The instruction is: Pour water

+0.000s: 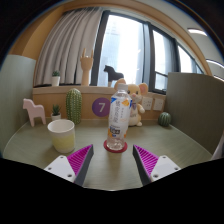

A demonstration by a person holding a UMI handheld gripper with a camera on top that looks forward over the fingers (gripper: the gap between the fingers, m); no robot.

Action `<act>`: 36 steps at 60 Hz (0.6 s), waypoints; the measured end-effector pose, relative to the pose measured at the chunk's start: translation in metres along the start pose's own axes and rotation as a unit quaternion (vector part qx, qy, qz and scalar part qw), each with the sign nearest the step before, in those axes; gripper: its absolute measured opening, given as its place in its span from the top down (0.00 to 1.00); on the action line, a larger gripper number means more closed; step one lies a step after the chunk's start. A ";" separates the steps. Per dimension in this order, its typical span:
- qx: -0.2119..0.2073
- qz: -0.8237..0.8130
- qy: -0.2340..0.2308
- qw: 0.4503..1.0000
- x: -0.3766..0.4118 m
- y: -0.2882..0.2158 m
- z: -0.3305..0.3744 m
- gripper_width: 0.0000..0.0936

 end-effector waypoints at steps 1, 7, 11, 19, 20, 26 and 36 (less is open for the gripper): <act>-0.001 0.000 -0.003 1.000 0.001 0.001 0.008 0.14; -0.005 -0.009 -0.015 1.000 0.005 -0.001 0.053 0.14; -0.015 -0.015 -0.026 0.999 0.010 -0.009 0.079 0.14; -0.044 -0.017 -0.047 0.998 0.023 -0.030 0.123 0.14; -0.048 -0.018 -0.049 0.997 0.025 -0.032 0.128 0.14; -0.059 -0.022 -0.060 0.996 0.035 -0.044 0.152 0.14; -0.068 -0.021 -0.089 0.994 0.053 -0.052 0.182 0.14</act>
Point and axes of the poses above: the point between the fingertips, and its own axes, seen from behind it with the camera up: x to the left, y down, z backward, against the way the camera looks, the point moved 9 cm from there along z, backward, against the way the camera looks, and after that the axes turned 2 degrees about x, right-handed, at the moved point
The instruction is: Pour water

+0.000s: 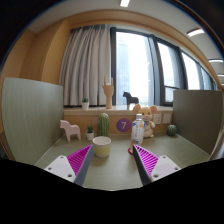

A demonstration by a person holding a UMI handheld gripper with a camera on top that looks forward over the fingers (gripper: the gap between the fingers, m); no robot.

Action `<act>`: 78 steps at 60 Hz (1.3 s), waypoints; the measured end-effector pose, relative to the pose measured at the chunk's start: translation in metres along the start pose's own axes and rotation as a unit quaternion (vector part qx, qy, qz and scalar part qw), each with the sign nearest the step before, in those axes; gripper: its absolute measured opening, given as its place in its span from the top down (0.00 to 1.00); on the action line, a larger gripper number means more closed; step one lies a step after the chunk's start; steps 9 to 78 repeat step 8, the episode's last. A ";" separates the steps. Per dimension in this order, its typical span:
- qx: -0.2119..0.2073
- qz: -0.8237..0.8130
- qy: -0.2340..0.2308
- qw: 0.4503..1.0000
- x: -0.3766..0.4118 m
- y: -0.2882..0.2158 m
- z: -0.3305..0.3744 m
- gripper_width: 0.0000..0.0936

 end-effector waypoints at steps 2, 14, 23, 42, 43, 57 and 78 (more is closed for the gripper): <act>0.000 0.002 -0.003 1.000 0.002 -0.001 0.004 0.14; -0.001 0.011 -0.005 1.000 0.006 0.001 0.009 0.14; -0.001 0.011 -0.005 1.000 0.006 0.001 0.009 0.14; -0.001 0.011 -0.005 1.000 0.006 0.001 0.009 0.14; -0.001 0.011 -0.005 1.000 0.006 0.001 0.009 0.14; -0.001 0.011 -0.005 1.000 0.006 0.001 0.009 0.14; -0.001 0.011 -0.005 1.000 0.006 0.001 0.009 0.14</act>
Point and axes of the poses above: the point between the fingertips, and its own axes, seen from behind it with the camera up: x to the left, y down, z backward, against the way the camera looks, the point moved 9 cm from there along z, backward, against the way the camera looks, and after that the axes turned 2 degrees about x, right-handed, at the moved point
